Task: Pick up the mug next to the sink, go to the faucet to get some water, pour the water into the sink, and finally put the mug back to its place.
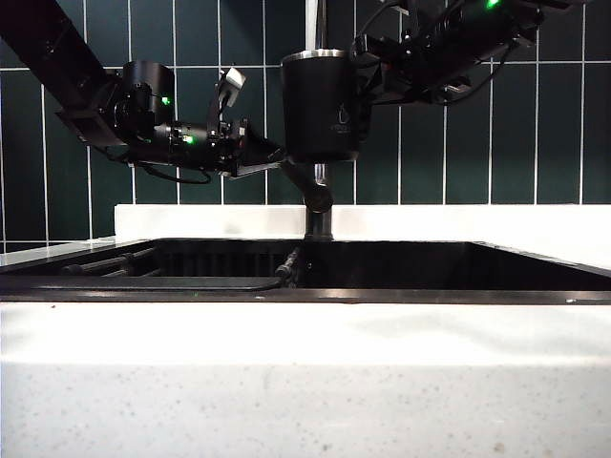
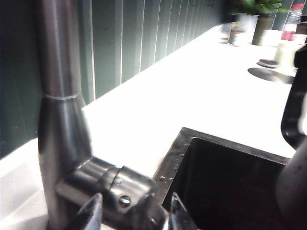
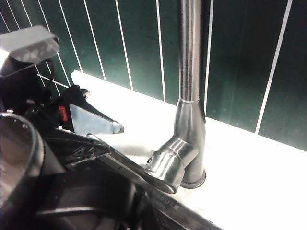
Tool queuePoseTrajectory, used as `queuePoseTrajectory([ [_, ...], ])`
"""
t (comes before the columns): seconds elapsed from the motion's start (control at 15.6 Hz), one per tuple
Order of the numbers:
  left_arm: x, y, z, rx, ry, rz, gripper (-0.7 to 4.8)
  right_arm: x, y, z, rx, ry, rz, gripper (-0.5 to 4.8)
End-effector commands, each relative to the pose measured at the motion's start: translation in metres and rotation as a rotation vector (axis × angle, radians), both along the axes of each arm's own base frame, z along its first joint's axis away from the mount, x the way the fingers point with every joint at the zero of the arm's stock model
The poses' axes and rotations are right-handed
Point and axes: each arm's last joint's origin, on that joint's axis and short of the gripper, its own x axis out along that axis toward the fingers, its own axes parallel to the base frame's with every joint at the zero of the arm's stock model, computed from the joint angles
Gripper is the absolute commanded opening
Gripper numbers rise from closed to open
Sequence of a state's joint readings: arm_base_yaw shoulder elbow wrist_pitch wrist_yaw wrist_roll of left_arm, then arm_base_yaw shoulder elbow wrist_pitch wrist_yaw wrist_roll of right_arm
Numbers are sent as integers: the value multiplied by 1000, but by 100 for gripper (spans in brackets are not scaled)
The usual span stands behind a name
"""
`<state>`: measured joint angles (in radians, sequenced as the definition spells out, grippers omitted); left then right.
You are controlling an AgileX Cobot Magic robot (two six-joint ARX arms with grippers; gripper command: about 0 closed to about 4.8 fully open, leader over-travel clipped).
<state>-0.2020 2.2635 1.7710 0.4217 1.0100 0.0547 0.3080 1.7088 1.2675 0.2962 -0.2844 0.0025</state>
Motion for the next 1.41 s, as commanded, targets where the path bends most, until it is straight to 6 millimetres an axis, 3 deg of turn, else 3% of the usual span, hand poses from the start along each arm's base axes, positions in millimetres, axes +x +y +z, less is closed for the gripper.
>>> queuePoseTrajectory([
  [0.06, 0, 0, 4, 7, -30, 21, 179, -1, 0, 11, 27, -56, 7, -1],
  [0.51, 1, 1, 4, 12, -33, 74, 179, -1, 0, 11, 27, -57, 7, -1],
  [0.77, 7, 5, 3, 40, -50, 317, 178, -1, 0, 11, 27, -56, 7, -1],
  [1.09, 0, 2, 10, -16, 22, 114, 178, -2, 0, 13, 26, -56, 7, -1],
  [1.41, -27, 4, 62, -30, 50, -86, 179, -4, -7, 15, 11, -43, -7, -1],
])
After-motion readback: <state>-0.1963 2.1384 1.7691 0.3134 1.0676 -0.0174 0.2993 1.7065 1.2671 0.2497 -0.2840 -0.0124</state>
